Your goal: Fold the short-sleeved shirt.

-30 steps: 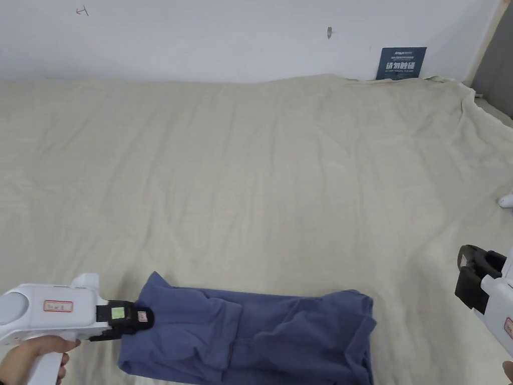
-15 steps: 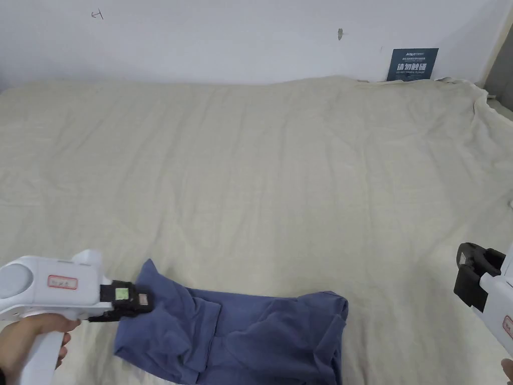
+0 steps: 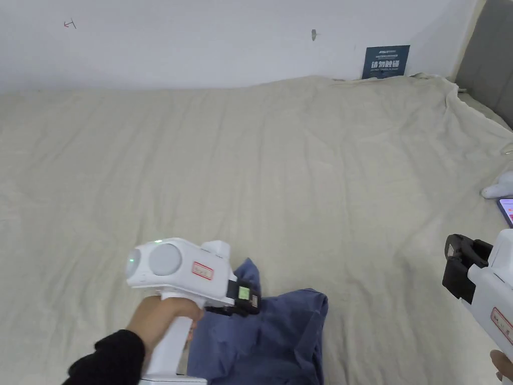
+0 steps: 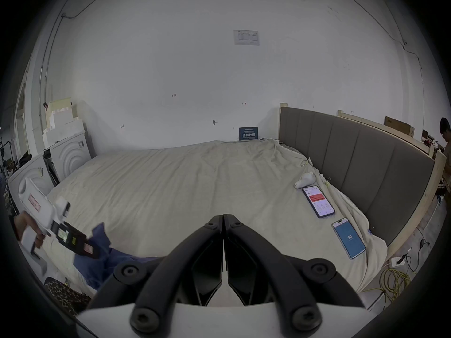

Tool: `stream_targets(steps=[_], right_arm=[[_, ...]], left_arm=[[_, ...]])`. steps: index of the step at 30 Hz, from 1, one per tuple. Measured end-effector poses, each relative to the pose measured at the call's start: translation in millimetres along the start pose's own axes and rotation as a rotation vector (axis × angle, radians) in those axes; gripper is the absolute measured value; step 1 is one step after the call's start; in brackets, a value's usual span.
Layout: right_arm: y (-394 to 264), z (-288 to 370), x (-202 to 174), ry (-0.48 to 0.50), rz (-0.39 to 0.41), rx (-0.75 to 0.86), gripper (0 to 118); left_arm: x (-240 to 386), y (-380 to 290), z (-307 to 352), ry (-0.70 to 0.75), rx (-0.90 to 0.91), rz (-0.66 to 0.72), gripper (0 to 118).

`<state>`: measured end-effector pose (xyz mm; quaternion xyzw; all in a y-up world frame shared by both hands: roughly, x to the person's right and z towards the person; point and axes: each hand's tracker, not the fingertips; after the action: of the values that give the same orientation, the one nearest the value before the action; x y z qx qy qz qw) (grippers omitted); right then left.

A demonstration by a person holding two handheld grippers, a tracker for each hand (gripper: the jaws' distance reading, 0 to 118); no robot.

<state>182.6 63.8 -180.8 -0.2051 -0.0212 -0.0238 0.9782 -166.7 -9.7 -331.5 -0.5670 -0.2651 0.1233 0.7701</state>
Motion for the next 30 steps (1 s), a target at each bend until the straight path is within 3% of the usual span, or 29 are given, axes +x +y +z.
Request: stream_targets(steps=[9,14,17,19,21,22,30], right_arm=[[-10,3,12,-0.025,-0.016,-0.021,0],[-12,3,16,-0.036,-0.022,-0.03,0],[-11,5,14,-0.037,-0.025,-0.032,0],[-10,6,12,-0.036,-0.026,-0.031,0],[-9,7,12,-0.033,-0.023,-0.028,0],[-8,7,11,-0.032,-0.02,-0.026,0],[-2,8,7,-0.023,-0.016,-0.008,0]], left_arm=[[46,-15,-101,0.189,-0.099,-0.133,8],[60,-22,-109,0.232,-0.086,-0.139,36],[63,-21,-100,0.188,-0.074,-0.15,73],[65,-22,-85,0.131,-0.049,-0.116,78],[64,-22,-67,0.126,0.008,-0.082,109],[65,-23,-51,0.113,0.06,-0.078,117],[19,-31,29,0.119,0.382,-0.013,117]])
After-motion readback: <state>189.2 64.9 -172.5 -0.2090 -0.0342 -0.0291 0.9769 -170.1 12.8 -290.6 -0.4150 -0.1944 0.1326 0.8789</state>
